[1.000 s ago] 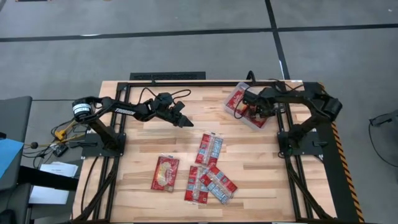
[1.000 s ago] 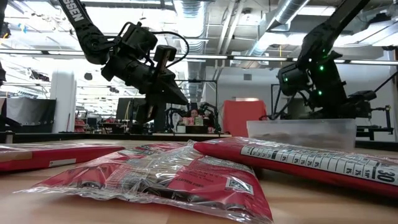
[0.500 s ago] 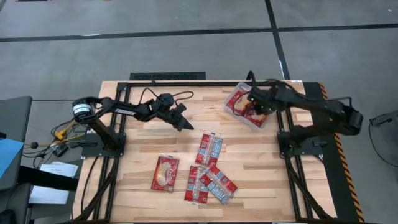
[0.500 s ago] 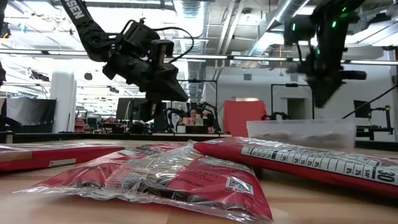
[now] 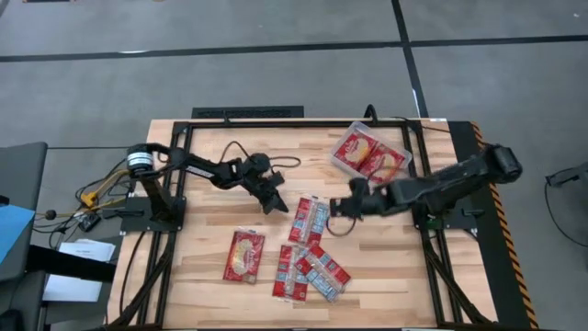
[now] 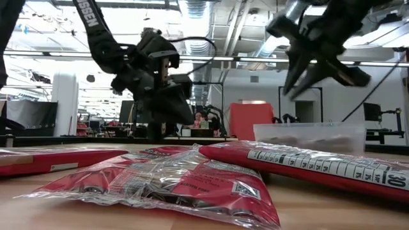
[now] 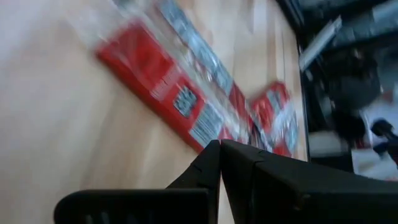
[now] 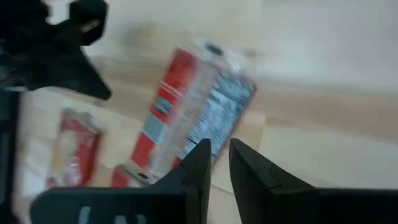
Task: Sort popcorn bags into baskets
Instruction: Put the red popcorn bag into the transparent bin
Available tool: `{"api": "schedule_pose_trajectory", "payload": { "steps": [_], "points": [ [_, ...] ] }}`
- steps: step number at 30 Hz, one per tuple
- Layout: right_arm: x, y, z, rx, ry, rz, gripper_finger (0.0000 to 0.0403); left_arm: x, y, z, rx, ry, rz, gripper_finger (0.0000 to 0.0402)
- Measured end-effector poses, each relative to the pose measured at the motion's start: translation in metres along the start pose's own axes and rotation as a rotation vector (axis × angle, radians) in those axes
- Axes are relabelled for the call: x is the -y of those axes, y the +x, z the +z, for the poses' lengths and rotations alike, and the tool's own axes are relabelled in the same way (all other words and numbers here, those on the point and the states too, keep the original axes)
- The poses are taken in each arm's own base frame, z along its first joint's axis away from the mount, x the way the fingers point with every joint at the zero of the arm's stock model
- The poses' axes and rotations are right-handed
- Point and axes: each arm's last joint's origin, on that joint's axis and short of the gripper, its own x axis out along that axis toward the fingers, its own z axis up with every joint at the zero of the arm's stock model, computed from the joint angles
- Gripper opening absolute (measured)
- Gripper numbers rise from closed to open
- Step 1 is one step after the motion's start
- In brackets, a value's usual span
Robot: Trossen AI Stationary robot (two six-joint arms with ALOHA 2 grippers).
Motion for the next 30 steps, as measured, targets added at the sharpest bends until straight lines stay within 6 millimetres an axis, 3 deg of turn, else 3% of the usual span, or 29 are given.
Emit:
{"api": "schedule_pose_trajectory", "payload": {
  "steps": [6,13,21,26,30],
  "points": [
    [0.004,0.021,-0.038,-0.028,0.129,-0.061,0.0130,0.001,0.022,-0.006,-0.069,0.037,0.037,0.0000],
    [0.006,0.029,-0.061,-0.022,0.219,-0.058,0.0182,0.015,0.034,0.000,-0.032,0.146,0.155,0.0000],
    [0.006,0.029,-0.062,0.016,0.232,-0.036,0.0198,0.041,0.052,-0.002,0.016,0.278,0.327,0.0000],
    [0.001,0.032,-0.057,0.014,0.153,-0.011,0.0191,0.036,0.052,0.001,0.078,0.206,0.377,0.0000],
    [-0.001,0.035,-0.051,0.022,0.113,0.002,0.0185,0.020,0.066,-0.010,0.039,0.143,0.372,0.0000]
  ]
}}
